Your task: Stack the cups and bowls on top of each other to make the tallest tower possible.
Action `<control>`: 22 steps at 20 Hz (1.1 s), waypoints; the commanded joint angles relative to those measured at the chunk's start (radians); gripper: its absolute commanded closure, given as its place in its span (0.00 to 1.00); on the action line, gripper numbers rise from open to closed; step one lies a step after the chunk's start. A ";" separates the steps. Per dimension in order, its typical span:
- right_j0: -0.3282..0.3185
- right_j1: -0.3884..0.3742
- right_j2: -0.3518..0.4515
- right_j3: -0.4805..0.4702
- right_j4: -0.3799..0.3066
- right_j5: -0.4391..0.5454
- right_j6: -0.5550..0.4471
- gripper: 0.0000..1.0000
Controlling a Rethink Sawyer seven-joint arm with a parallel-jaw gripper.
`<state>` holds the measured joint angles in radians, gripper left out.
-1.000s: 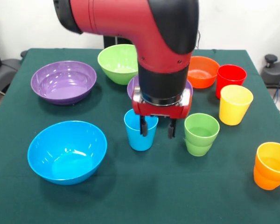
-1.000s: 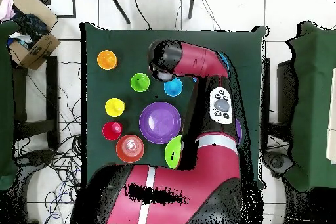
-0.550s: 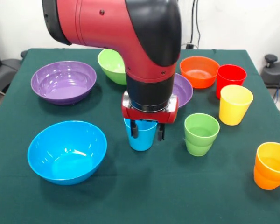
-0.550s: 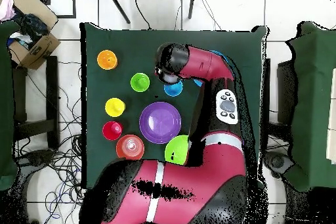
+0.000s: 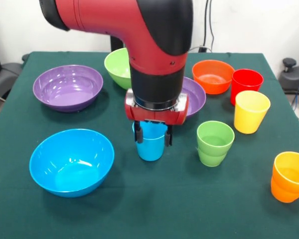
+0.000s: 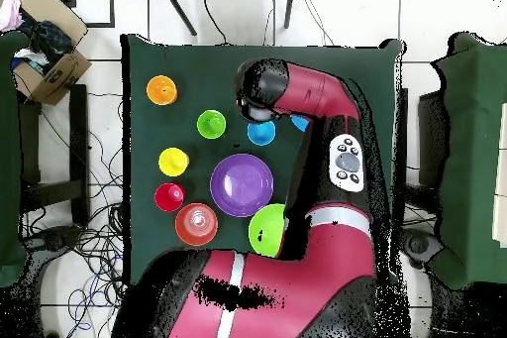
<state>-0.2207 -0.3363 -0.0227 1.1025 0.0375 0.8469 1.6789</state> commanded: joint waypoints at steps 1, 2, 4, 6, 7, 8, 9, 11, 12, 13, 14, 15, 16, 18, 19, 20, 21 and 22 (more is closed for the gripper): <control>0.028 -0.029 0.026 -0.032 0.002 0.127 0.118 0.00; 0.028 -0.031 0.024 -0.024 0.002 0.123 0.121 0.00; 0.022 -0.035 0.023 0.014 -0.001 0.092 0.112 0.00; 0.016 -0.035 0.025 0.048 -0.001 0.069 0.105 0.00; 0.010 -0.034 0.026 0.062 -0.002 0.057 0.099 0.00; 0.008 -0.032 0.027 0.066 -0.003 0.052 0.096 0.00; 0.005 -0.033 0.026 0.070 -0.005 0.050 0.093 0.00; -0.004 -0.051 0.024 0.120 -0.006 0.026 0.087 0.00; -0.005 -0.053 0.023 0.135 -0.005 0.021 0.089 0.00; -0.011 -0.058 0.023 0.150 -0.006 0.010 0.086 0.00; -0.013 -0.059 0.023 0.160 -0.007 0.002 0.086 0.00; -0.016 -0.063 0.025 0.175 -0.008 -0.011 0.085 0.00; -0.020 -0.066 0.026 0.189 -0.009 -0.023 0.083 0.00; -0.026 -0.071 0.030 0.214 -0.011 -0.042 0.080 0.00; -0.029 -0.075 0.033 0.229 -0.011 -0.048 0.078 0.00; -0.031 -0.078 0.035 0.240 -0.011 -0.056 0.079 0.00; -0.033 -0.082 0.037 0.252 -0.011 -0.065 0.079 0.00; -0.032 -0.087 0.037 0.262 -0.010 -0.068 0.083 0.00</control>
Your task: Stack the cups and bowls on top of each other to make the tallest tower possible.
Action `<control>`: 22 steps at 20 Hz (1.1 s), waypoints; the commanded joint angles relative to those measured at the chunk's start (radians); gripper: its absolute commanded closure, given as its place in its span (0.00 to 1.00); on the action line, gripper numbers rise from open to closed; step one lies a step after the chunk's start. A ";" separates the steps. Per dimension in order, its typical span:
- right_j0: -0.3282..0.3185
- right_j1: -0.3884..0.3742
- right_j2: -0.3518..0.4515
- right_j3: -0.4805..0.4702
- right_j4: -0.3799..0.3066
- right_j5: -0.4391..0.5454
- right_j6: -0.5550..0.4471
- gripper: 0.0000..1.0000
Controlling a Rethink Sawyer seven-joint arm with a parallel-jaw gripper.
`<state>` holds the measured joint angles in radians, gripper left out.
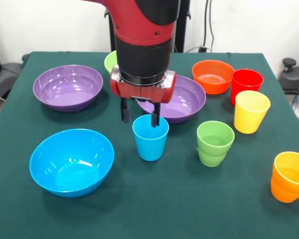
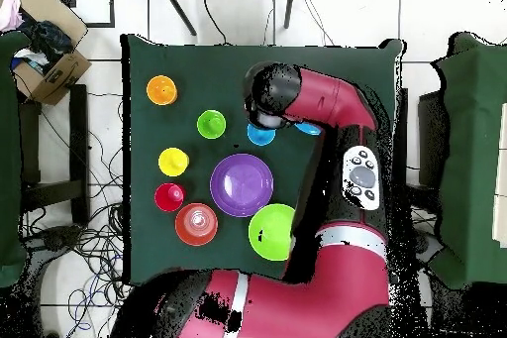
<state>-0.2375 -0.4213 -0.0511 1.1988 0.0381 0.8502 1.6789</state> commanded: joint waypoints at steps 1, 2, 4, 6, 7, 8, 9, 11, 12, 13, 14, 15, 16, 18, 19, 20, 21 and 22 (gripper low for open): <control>-0.014 -0.010 0.064 0.179 -0.011 -0.075 0.087 0.00; -0.010 -0.019 0.062 0.190 -0.013 -0.079 0.090 0.00; -0.009 -0.034 0.060 0.218 -0.014 -0.099 0.096 0.00; -0.007 -0.043 0.057 0.234 -0.012 -0.106 0.102 0.00; -0.005 -0.047 0.056 0.238 -0.010 -0.108 0.106 0.00; -0.002 -0.049 0.055 0.240 -0.010 -0.112 0.108 0.00; -0.002 -0.048 0.056 0.239 -0.010 -0.114 0.109 0.00; -0.001 -0.041 0.057 0.226 -0.010 -0.114 0.108 0.00; 0.000 -0.036 0.059 0.220 -0.010 -0.115 0.107 0.00; -0.003 -0.029 0.060 0.215 -0.010 -0.120 0.107 0.00; -0.003 -0.024 0.061 0.210 -0.010 -0.126 0.107 0.00; -0.003 -0.025 0.062 0.217 -0.009 -0.134 0.109 0.00; -0.003 -0.020 0.063 0.213 -0.009 -0.140 0.110 0.00; -0.004 -0.014 0.065 0.214 -0.010 -0.152 0.110 0.00; -0.005 -0.012 0.067 0.215 -0.010 -0.161 0.109 0.00; -0.007 -0.006 0.068 0.209 -0.010 -0.162 0.107 0.00; -0.010 -0.005 0.070 0.213 -0.012 -0.172 0.103 0.00; -0.012 0.000 0.072 0.208 -0.013 -0.176 0.100 0.00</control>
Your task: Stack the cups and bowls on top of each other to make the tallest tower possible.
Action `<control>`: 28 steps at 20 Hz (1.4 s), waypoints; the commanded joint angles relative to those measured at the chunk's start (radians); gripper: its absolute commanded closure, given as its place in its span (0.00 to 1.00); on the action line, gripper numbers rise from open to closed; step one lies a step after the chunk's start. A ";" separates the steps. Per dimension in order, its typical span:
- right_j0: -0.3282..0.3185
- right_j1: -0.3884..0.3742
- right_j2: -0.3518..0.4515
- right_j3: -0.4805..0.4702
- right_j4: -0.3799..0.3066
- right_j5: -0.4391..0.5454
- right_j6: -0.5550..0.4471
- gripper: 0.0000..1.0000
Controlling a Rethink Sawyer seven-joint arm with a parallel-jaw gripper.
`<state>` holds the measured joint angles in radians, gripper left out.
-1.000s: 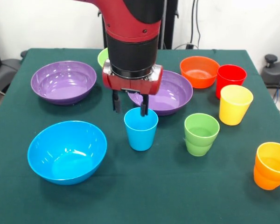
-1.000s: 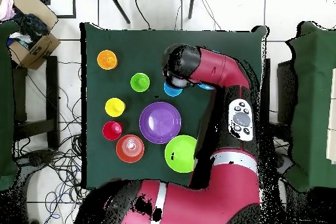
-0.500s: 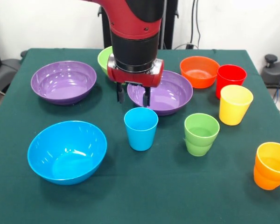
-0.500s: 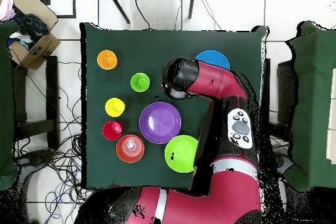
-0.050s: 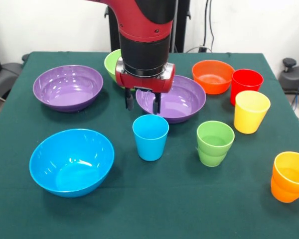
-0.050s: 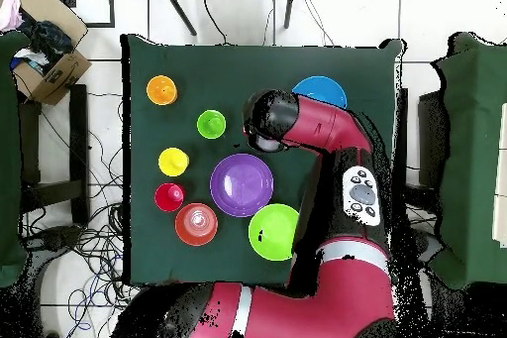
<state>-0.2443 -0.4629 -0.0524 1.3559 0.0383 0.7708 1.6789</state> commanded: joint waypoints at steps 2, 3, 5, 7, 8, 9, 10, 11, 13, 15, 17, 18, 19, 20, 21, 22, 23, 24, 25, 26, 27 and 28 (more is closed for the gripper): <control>-0.010 0.055 0.078 0.039 -0.014 -0.102 0.092 0.00; -0.013 0.058 0.080 0.037 -0.014 -0.106 0.089 0.00; -0.019 0.073 0.085 0.028 -0.011 -0.114 0.087 0.00; -0.024 0.086 0.087 0.019 -0.008 -0.122 0.085 0.00; -0.025 0.090 0.088 0.017 -0.007 -0.124 0.085 0.00; -0.025 0.086 0.089 0.024 -0.006 -0.129 0.085 0.00; -0.026 0.090 0.089 0.024 -0.007 -0.132 0.084 0.00; -0.023 0.087 0.088 0.031 -0.008 -0.137 0.085 0.00; -0.025 0.097 0.092 0.031 -0.009 -0.151 0.083 0.00; -0.029 0.110 0.094 0.021 -0.010 -0.154 0.078 0.00; -0.030 0.118 0.093 0.010 -0.012 -0.152 0.073 0.00; -0.031 0.122 0.093 0.004 -0.013 -0.151 0.071 0.00; -0.031 0.124 0.094 0.003 -0.013 -0.153 0.070 0.00; -0.033 0.126 0.095 0.004 -0.013 -0.157 0.069 0.00; -0.035 0.128 0.097 0.005 -0.014 -0.161 0.068 0.00; -0.038 0.132 0.100 0.005 -0.013 -0.165 0.066 0.00; -0.039 0.137 0.103 0.005 -0.014 -0.170 0.064 0.00; -0.041 0.144 0.106 0.002 -0.014 -0.174 0.062 0.00; -0.043 0.150 0.109 0.000 -0.015 -0.178 0.061 0.00; -0.047 0.156 0.112 -0.001 -0.016 -0.182 0.057 0.00; -0.049 0.168 0.116 -0.011 -0.018 -0.185 0.051 0.00; -0.052 0.180 0.120 -0.020 -0.020 -0.187 0.045 0.00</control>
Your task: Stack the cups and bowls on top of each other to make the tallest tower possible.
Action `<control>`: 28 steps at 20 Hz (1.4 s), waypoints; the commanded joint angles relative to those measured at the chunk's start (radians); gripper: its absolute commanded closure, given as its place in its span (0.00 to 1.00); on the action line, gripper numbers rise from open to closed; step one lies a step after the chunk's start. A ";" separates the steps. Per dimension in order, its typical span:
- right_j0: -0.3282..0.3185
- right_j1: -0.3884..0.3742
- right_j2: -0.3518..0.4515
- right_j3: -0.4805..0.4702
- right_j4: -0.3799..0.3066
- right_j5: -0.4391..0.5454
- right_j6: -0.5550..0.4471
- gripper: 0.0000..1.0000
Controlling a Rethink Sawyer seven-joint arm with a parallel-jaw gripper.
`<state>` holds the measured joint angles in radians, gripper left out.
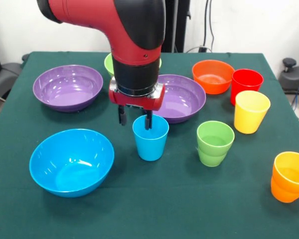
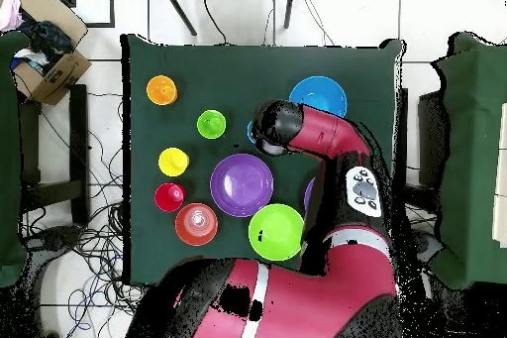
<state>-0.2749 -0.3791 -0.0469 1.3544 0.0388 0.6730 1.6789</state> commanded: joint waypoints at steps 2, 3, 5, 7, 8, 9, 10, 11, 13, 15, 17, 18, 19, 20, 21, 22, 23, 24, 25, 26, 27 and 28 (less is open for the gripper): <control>-0.028 0.115 0.122 -0.028 -0.025 -0.097 0.032 0.00; -0.030 0.126 0.127 -0.031 -0.027 -0.102 0.027 0.00; -0.037 0.156 0.135 -0.045 -0.028 -0.114 0.019 0.00; -0.043 0.174 0.141 -0.053 -0.031 -0.126 0.013 0.00; -0.044 0.183 0.143 -0.057 -0.032 -0.129 0.012 0.00; -0.043 0.188 0.144 -0.058 -0.035 -0.134 0.011 0.00; -0.043 0.190 0.145 -0.059 -0.036 -0.136 0.008 0.00; -0.043 0.192 0.147 -0.060 -0.038 -0.138 0.005 0.00; -0.044 0.189 0.153 -0.063 -0.055 -0.141 -0.022 0.00; -0.043 0.181 0.157 -0.063 -0.069 -0.142 -0.043 0.00; -0.042 0.178 0.159 -0.070 -0.085 -0.133 -0.067 1.00; -0.039 0.178 0.156 -0.076 -0.090 -0.121 -0.075 1.00; -0.036 0.178 0.154 -0.082 -0.094 -0.108 -0.083 1.00; -0.034 0.178 0.154 -0.088 -0.098 -0.097 -0.087 1.00; -0.032 0.178 0.152 -0.094 -0.099 -0.089 -0.085 1.00; -0.033 0.178 0.156 -0.096 -0.102 -0.087 -0.087 1.00; -0.035 0.178 0.160 -0.099 -0.102 -0.082 -0.089 1.00; -0.034 0.179 0.161 -0.103 -0.101 -0.079 -0.088 1.00; -0.033 0.180 0.162 -0.107 -0.102 -0.076 -0.089 1.00; -0.033 0.181 0.162 -0.112 -0.103 -0.072 -0.090 1.00; -0.032 0.180 0.161 -0.115 -0.104 -0.069 -0.089 1.00; -0.028 0.181 0.158 -0.119 -0.105 -0.067 -0.084 1.00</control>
<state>-0.3096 -0.2852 0.0107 1.2817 0.0313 0.6131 1.6789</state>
